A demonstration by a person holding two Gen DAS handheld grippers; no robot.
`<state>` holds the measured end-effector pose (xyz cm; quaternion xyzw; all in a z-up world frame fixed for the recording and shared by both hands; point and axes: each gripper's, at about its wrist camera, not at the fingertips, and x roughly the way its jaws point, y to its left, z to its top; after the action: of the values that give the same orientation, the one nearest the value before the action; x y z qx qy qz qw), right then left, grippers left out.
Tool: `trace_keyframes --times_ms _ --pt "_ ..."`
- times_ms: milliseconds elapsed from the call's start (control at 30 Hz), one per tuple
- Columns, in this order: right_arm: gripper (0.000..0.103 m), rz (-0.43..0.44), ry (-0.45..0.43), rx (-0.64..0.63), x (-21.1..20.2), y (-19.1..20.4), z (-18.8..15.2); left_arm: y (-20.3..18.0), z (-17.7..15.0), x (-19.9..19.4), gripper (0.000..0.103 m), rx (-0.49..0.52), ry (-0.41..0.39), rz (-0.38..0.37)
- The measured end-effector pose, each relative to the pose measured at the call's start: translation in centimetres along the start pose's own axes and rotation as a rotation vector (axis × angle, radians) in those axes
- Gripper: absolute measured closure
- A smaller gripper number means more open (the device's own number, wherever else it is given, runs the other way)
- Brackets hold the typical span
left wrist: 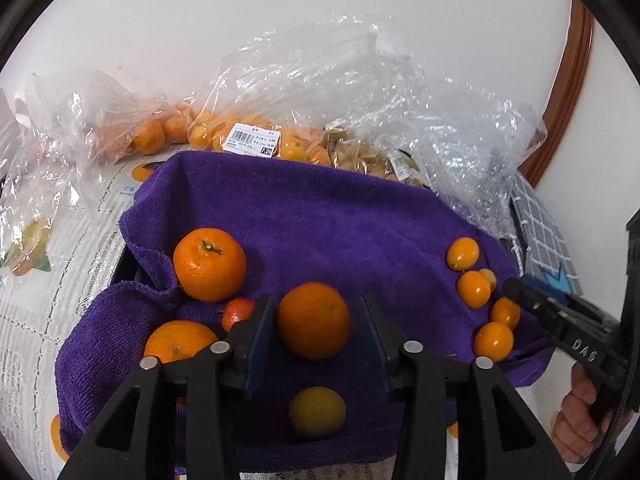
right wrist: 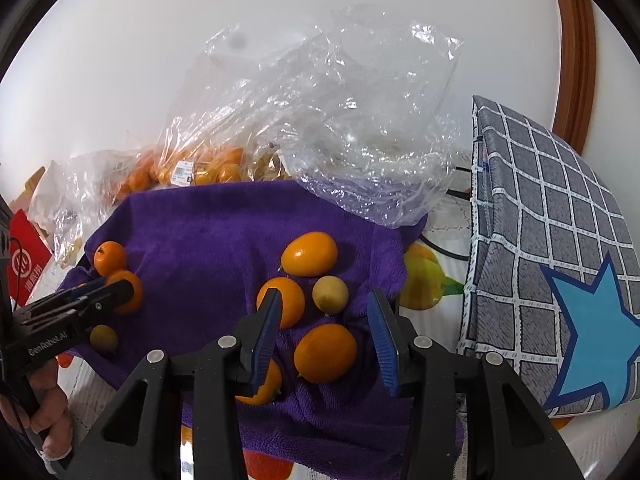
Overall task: Organize fruits
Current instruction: 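Open the left tool to release the large orange onto the towel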
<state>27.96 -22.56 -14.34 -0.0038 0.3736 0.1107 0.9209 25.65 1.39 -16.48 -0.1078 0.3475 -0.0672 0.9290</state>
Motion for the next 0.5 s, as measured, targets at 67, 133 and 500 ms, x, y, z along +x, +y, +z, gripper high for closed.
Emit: trace_keyframes --times_ms 67,133,500 --pt "0.059 0.006 0.003 0.004 0.0 0.0 0.0 0.1 0.0 -0.3 0.055 -0.003 -0.017 -0.003" --pt "0.057 0.012 -0.003 0.012 -0.2 -0.2 -0.1 0.1 0.1 -0.7 0.053 -0.003 -0.035 -0.004" --pt "0.053 -0.019 -0.032 0.022 -4.9 1.2 0.4 -0.3 0.4 -5.6 0.047 -0.03 -0.086 -0.064"
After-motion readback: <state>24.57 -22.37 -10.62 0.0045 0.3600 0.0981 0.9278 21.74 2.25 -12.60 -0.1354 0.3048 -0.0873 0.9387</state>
